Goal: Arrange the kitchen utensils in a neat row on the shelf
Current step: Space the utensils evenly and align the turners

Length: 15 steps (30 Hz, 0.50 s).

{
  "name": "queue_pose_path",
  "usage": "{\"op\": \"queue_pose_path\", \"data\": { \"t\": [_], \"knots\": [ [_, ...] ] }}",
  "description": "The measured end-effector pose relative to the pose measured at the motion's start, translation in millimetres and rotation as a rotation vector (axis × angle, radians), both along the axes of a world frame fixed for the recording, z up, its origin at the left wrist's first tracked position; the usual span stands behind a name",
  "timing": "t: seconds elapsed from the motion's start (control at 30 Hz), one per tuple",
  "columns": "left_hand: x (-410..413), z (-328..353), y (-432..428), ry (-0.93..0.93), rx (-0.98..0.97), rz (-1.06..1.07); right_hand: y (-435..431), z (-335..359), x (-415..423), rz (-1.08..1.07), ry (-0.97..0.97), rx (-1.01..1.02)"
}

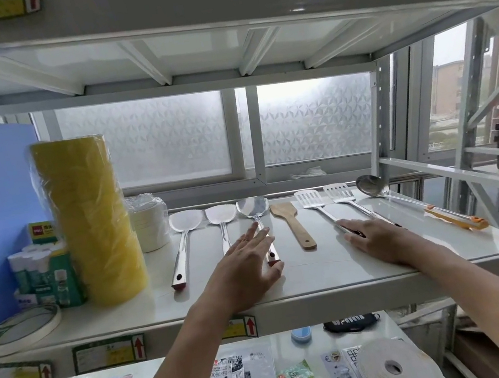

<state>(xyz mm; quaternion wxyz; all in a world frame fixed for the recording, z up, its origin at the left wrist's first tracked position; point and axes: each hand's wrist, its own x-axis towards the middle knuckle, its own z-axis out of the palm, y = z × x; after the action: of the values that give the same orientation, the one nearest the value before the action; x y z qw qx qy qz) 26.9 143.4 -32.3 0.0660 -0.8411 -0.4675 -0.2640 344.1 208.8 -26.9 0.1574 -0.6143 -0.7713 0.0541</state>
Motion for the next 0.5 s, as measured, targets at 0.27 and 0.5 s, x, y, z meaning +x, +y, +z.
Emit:
{"op": "queue_pose_path", "data": {
  "t": [0.27,0.5],
  "knots": [
    [0.4,-0.6,0.1,0.009,0.020,0.005,-1.1,0.9,-1.5,0.004,-0.033,-0.018],
    [0.6,-0.5,0.9,0.014,0.011,0.008,-1.9,2.8,-2.8,0.045,-0.011,0.007]
  ]
}}
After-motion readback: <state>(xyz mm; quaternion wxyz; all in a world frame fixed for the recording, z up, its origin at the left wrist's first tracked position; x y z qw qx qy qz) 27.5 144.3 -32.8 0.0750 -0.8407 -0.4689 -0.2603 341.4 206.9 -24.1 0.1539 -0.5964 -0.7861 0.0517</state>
